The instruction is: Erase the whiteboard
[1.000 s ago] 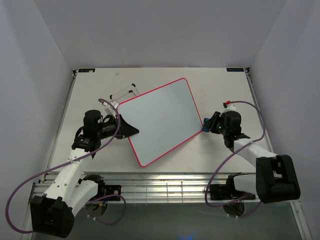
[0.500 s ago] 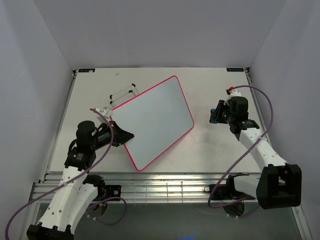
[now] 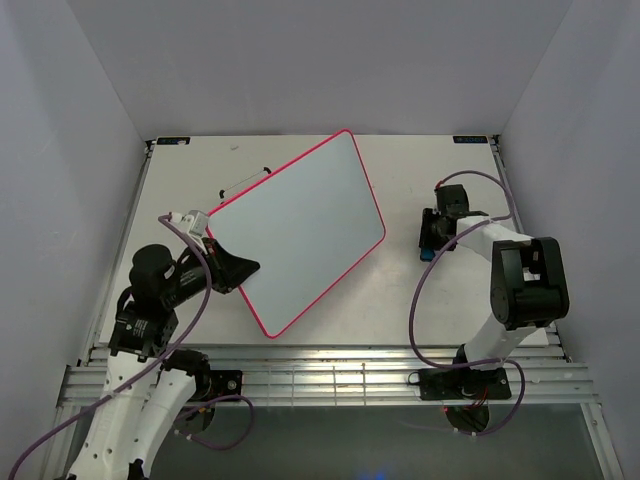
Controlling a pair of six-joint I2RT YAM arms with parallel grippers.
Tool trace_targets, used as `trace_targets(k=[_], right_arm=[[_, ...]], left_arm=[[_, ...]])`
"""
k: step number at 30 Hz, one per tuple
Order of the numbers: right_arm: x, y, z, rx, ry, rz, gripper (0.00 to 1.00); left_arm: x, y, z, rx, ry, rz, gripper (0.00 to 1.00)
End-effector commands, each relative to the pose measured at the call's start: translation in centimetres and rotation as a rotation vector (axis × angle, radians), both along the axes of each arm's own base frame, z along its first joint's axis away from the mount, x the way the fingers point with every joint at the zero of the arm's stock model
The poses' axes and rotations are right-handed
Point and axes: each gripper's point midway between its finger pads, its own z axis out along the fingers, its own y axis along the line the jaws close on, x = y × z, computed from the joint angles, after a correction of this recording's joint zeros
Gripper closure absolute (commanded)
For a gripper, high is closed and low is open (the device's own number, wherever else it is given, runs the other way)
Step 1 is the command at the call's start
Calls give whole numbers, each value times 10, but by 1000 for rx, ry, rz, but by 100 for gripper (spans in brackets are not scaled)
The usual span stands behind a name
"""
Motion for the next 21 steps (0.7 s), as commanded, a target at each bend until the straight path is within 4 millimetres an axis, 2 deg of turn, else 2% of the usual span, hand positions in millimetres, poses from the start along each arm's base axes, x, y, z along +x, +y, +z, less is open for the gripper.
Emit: trace_targets(k=[1,2,5,7,8,10,11,12,13,14,15,16,17,18,19,20,21], right_arm=[[8,-4,6,-16,-7,0,51],[9,-3,7,-13,-6,1,48],[11,-2,14,-11,-3,0,43],[8,-6,25,-22,-29,-7,41],[7,-8,30,-30,-43,-14,40],[3,-5,51,-10,-79,-13,40],[0,-5,59,-3,-92,-12,40],[-2,-4,80,11,-148,-9,40],[-9,-1,85,32,-168,-6,39],[-12,2,93,54,-193,5,33],[-18,6,115,82,-259,25,32],[-24,17,124,129,-279,75,25],[-32,22,126,151,-286,102,22],[-40,25,144,173,-344,125,20],[-47,31,151,202,-369,152,17],[-55,33,146,214,-372,165,16],[-62,34,160,224,-427,180,15]], left_arm=[[1,5,83,-26,-297,27,100],[7,8,77,-5,-264,51,100],[23,21,77,42,-235,149,100],[33,24,75,59,-217,177,100],[37,24,80,55,-235,186,100],[47,26,85,56,-246,210,100],[53,29,98,47,-291,235,100],[58,30,103,46,-305,250,100],[70,29,109,43,-323,261,100],[76,29,122,46,-365,266,100],[83,28,130,54,-398,263,100],[98,25,137,56,-430,259,100],[103,22,148,83,-496,233,100],[107,20,165,75,-545,232,100],[118,18,176,68,-592,233,100],[123,16,185,68,-633,227,100],[123,12,197,65,-685,194,100]])
